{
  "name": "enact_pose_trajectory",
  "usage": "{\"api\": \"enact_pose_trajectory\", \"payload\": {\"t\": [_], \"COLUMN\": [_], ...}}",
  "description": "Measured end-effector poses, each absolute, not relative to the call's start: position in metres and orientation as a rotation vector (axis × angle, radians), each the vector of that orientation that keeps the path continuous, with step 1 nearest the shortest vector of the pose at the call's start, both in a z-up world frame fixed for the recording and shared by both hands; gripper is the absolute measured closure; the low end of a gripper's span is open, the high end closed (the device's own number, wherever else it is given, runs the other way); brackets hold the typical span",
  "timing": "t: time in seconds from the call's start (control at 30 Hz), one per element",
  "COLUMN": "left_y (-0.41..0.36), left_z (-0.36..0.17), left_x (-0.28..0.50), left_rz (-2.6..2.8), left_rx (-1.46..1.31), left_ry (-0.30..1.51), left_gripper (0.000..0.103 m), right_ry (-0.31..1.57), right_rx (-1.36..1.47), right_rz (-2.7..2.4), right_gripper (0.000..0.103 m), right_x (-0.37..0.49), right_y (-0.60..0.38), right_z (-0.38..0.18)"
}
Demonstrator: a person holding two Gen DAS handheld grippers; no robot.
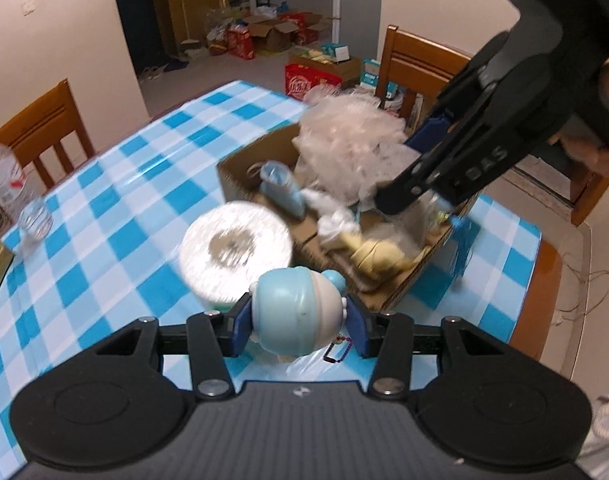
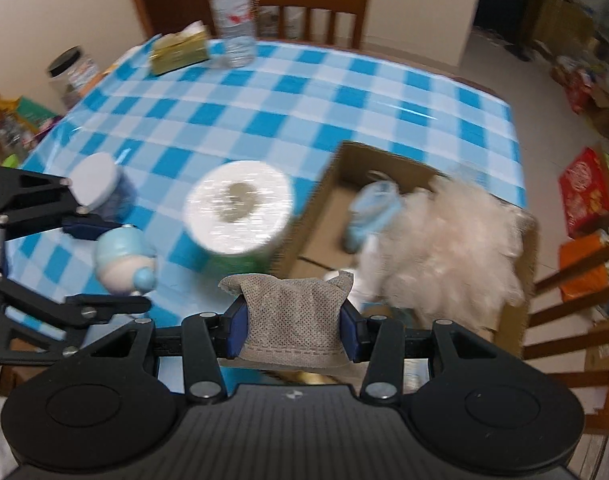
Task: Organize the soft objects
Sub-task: 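Carry the sachet and figurine over the cardboard box with both grippers, then open the right gripper over the box while the left releases the figurine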
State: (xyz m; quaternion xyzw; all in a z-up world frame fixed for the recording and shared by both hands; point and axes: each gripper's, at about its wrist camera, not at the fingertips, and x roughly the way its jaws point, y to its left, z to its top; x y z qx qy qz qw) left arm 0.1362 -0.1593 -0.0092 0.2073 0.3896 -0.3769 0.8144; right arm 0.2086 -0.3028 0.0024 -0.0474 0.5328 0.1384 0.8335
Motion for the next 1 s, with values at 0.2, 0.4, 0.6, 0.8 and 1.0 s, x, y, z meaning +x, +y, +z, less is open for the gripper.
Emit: {"api": "enact_pose_trajectory", "payload": {"t": [0.2, 0.4, 0.6, 0.8, 1.0], "left_y": [-0.191, -0.228, -0.252, -0.234, -0.216], "left_z": [-0.008, -0.007, -0.009, -0.005, -0.002], "left_x": [0.147, 0.173, 0.193, 0.186, 0.165], "left_rz": [-0.824, -0.828, -0.798, -0.684, -0.573], "left_rx": [0.431, 0.428, 0.375, 0.306, 0.318], "left_ry": [0.81, 0.779, 0.7, 0.65, 0.714], "left_gripper": [0.056, 0.055, 0.006, 0.003, 0.003], "right_ry": [1.079, 1.036, 1.03, 1.027, 1.008], "right_rx": [-0.039, -0.023, -0.012, 0.024, 0.056], "right_rz": [0.185, 0.107, 0.058, 0.016, -0.135], "right_gripper": [0.024, 0.007, 0.003, 0.0, 0.0], "right_x": [0.213, 0.198, 0.183, 0.173, 0.167], "right_y": [-0.34, -0.366, -0.38, -0.382, -0.376], "right_z": [-0.01, -0.011, -0.017, -0.024, -0.034]}}
